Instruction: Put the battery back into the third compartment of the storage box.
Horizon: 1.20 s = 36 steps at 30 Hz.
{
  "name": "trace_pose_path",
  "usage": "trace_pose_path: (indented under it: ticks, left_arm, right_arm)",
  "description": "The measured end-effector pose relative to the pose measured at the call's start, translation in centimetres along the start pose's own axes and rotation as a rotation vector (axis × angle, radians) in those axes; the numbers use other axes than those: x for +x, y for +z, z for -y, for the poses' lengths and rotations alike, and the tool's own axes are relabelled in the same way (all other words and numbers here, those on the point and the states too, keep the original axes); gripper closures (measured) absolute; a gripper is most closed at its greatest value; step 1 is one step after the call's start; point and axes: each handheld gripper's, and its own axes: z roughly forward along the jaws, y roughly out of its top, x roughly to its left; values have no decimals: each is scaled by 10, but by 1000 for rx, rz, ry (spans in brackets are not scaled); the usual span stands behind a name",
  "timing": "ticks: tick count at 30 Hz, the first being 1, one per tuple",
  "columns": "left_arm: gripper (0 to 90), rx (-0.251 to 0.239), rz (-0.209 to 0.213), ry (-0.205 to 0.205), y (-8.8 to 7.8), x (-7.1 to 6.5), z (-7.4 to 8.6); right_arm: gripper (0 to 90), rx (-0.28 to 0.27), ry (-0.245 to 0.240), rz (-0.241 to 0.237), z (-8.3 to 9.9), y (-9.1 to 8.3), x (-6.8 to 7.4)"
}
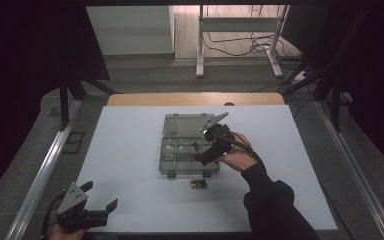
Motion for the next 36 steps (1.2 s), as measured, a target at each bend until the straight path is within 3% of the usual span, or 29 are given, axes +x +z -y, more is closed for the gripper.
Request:
trace_pose_path:
  ticks: [11,18,21,24,36]
  left_arm:
    - [5,0,-1,1,0,0,0]
    - [5,0,-2,1,0,0,0]
    - [5,0,-3,3,0,-1,0]
    - [6,0,-3,4,0,-1,0]
    - [5,1,-2,6,-1,-1,0]
  right_arm:
    - [10,8,18,8,19,-11,21]
    - [23,18,41,-14,29,-15,32]
    - [48,34,29,-18,32,-13,37]
    - [96,59,8,-8,35,-12,44]
    - [382,93,-40,-47,47,-7,64]
